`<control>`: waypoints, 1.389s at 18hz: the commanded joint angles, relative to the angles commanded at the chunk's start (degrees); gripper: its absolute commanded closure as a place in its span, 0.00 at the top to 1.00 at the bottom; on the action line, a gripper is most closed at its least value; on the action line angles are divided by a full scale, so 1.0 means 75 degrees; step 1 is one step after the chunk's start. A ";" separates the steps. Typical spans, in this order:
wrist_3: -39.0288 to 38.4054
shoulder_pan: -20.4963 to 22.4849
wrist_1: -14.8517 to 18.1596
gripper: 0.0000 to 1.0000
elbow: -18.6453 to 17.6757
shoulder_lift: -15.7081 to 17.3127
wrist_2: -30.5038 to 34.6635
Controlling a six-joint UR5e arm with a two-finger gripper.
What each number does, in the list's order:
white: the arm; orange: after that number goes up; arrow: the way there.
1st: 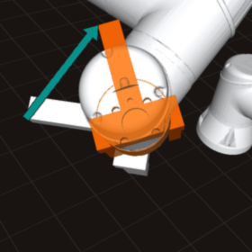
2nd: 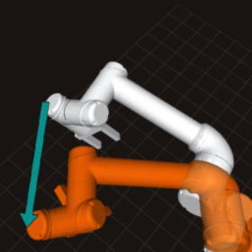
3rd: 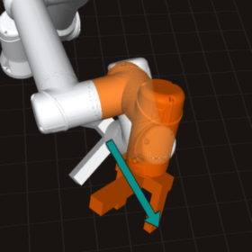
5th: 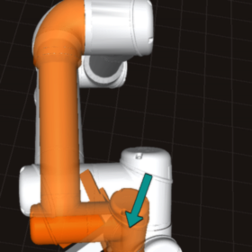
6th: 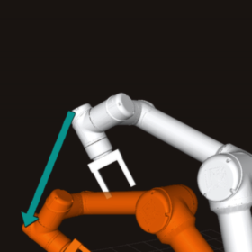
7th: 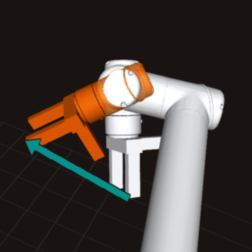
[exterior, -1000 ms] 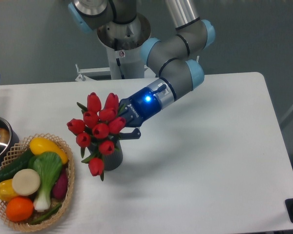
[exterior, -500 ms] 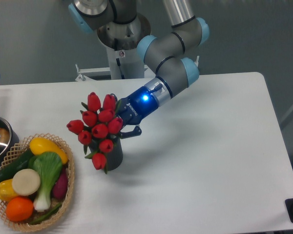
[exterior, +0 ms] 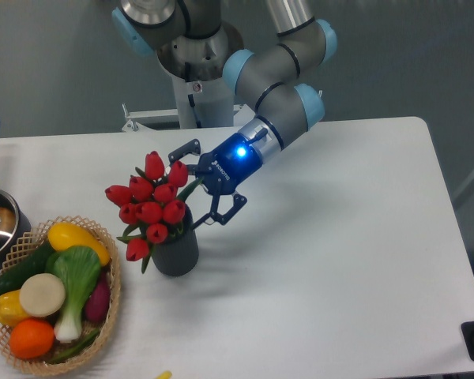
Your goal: Insert the flowers into the vase
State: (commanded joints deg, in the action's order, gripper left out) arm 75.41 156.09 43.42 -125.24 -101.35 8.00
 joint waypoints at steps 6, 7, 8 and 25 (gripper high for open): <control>-0.0035 0.0773 0.0012 1.00 -0.0036 0.1042 0.1472; -0.0035 0.0913 0.0023 1.00 -0.0024 0.1253 0.1952; -0.0035 0.1031 0.0035 1.00 -0.0012 0.1440 0.2468; 0.0105 0.1993 0.1405 1.00 0.2681 0.0858 0.9736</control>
State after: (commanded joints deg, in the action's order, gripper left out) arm 76.20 171.04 53.95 -105.13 -94.91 81.02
